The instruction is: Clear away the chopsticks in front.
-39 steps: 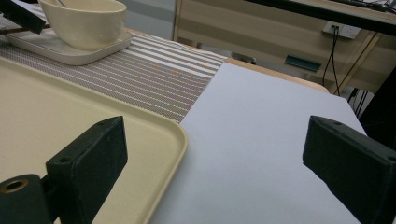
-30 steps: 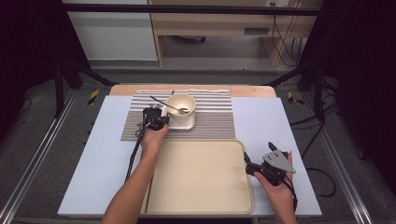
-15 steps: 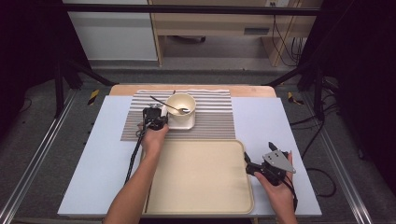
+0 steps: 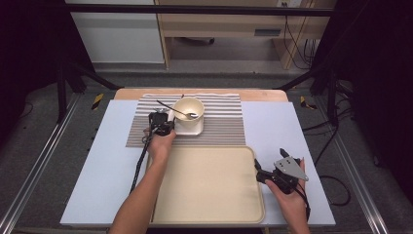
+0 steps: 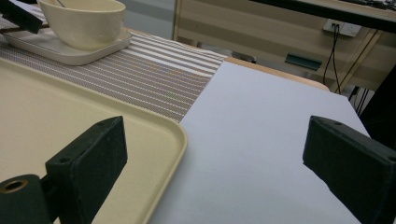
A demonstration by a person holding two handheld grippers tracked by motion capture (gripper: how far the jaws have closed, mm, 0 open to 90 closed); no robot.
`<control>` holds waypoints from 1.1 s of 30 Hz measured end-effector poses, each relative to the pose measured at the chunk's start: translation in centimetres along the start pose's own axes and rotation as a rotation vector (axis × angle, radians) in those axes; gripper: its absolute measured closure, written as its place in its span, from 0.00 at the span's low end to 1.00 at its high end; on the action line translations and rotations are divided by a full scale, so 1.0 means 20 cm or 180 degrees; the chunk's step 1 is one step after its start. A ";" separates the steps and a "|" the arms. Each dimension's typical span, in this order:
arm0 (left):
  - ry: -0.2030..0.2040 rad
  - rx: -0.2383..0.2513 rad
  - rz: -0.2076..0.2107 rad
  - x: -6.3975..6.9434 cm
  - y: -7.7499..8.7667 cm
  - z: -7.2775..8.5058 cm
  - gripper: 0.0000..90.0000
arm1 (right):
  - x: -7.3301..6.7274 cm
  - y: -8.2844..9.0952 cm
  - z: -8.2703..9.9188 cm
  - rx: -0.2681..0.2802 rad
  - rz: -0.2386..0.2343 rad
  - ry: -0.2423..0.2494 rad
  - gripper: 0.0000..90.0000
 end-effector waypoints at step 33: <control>0.0055 0.0102 -0.0202 -0.11 0.17 -0.04 0.95 | 0.00 0.01 -0.01 0.0044 -0.0034 0.0012 0.04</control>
Point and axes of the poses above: each handheld gripper's, and its own axes: y roughly backward along the jaws, z roughly out of its underside, x roughly to its right, the point moved 1 cm from there along -y, roughly forward along the jaws, and after that the axes turned 8 degrees about -z, right-handed, at the moved point
